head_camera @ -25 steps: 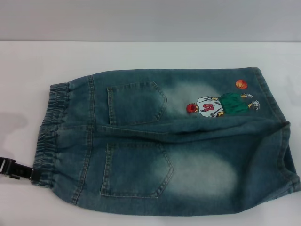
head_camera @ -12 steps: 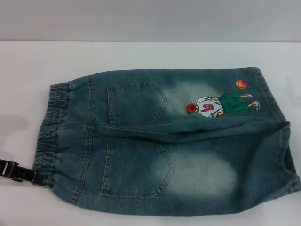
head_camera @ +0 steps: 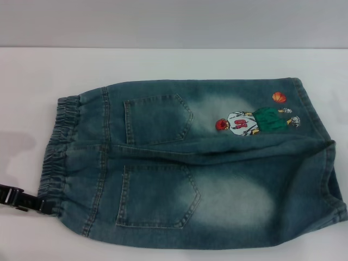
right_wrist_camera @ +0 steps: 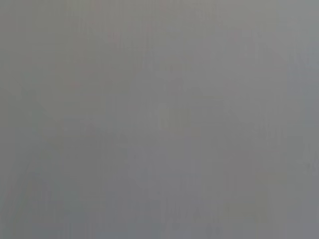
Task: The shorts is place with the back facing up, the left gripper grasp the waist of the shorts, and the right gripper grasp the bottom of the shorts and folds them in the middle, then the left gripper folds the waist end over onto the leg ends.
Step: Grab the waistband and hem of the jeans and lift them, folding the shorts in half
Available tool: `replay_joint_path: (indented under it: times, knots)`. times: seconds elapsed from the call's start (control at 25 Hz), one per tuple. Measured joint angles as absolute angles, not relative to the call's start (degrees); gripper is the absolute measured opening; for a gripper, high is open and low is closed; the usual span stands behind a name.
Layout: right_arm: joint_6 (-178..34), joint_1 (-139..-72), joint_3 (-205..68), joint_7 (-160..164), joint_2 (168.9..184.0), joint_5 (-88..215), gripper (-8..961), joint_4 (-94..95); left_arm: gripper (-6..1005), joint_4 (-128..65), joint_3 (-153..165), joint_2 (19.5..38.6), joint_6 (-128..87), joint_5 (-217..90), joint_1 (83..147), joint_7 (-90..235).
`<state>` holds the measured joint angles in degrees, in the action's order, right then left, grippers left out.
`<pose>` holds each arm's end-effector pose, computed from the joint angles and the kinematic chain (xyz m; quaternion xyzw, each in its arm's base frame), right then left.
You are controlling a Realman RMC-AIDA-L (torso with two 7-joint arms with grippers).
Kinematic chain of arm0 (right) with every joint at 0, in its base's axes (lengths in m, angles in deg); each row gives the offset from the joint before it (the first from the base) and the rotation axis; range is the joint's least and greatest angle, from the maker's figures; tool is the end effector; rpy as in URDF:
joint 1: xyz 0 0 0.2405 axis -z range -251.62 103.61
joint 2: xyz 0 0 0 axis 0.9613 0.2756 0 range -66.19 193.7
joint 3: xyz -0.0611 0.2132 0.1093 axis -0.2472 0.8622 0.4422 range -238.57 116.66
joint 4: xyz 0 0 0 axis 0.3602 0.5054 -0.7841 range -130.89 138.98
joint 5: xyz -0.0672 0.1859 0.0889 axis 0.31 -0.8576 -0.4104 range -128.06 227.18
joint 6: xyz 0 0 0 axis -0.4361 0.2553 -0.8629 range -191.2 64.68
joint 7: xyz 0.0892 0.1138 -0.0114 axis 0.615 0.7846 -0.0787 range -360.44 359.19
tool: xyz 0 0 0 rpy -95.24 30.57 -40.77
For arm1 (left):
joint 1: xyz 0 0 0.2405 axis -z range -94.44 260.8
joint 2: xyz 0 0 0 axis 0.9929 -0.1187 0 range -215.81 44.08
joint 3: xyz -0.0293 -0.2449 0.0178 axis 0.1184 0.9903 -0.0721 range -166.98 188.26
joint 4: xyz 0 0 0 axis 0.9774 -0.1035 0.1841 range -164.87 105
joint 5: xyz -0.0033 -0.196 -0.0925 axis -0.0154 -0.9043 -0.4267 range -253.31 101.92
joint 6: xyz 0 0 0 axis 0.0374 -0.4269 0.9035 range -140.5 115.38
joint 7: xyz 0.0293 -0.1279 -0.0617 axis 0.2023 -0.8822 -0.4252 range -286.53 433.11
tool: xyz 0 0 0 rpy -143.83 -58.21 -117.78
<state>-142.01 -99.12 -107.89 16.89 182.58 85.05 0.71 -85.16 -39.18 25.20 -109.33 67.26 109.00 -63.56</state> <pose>0.3330 0.3233 0.0315 -0.6642 0.1869 0.3568 0.6298 -0.3247 0.3028 0.0742 -0.8005 -0.5853 0.0748 0.1048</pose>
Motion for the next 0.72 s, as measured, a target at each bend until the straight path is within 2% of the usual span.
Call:
replay_joint_path:
  times: [0.72]
  knots:
    - [-142.7,-99.1,-108.0,17.0,182.54,85.3,603,0.7,737,-82.9,-39.5,25.81,-108.6,69.5,111.7,-63.5]
